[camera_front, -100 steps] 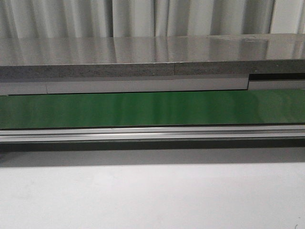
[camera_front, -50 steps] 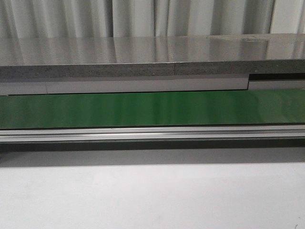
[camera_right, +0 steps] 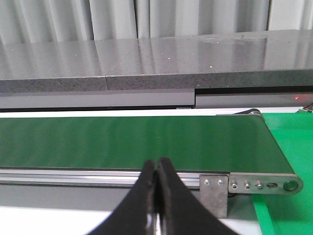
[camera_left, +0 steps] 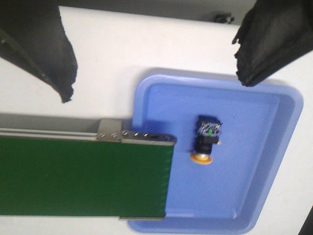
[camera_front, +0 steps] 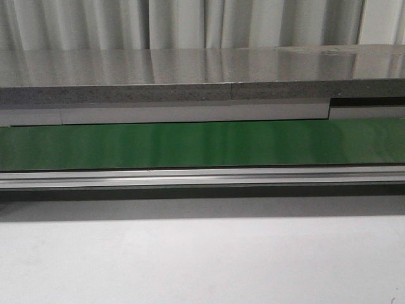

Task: Move button from left to right
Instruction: 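Lower the open left gripper over the yellow push button, then close the left gripper on the button's black base and lift it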

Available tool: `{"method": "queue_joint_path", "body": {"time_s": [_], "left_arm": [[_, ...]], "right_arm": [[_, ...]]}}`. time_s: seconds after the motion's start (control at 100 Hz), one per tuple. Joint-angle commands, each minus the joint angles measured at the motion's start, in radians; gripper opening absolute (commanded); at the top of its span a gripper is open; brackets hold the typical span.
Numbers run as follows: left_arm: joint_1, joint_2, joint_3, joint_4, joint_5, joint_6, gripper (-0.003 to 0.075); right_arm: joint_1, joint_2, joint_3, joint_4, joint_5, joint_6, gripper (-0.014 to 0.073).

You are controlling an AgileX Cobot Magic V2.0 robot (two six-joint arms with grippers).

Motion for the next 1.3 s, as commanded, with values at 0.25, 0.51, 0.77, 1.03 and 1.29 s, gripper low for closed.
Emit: {"method": "queue_joint_path", "body": {"time_s": [0.25,0.51,0.77,1.03,1.29], "left_arm": [[0.116,0.303,-0.074,0.045,-0.129,-0.039,0.0638],[0.317,0.536,-0.215,-0.056,-0.14,0.11,0.0638],[0.418,0.778,-0.354,-0.12,-0.16,0.176,0.0638],[0.422,0.974,-0.447,-0.132,-0.169,0.2,0.0638],[0.422,1.096,-0.509,-0.132,-0.173,0.2,0.0638]], "right_arm": [[-0.008,-0.019,-0.014,-0.011,-0.084,-0.005,-0.0067],[-0.008,-0.019,-0.014,-0.011,-0.083,-0.005,-0.0067],[-0.008,-0.019,-0.014,-0.011,-0.083,-0.005,-0.0067],[-0.008,-0.019,-0.014,-0.011,-0.083,-0.005,-0.0067],[-0.008,-0.019,-0.014,-0.011,-0.083,-0.005,-0.0067]]}}
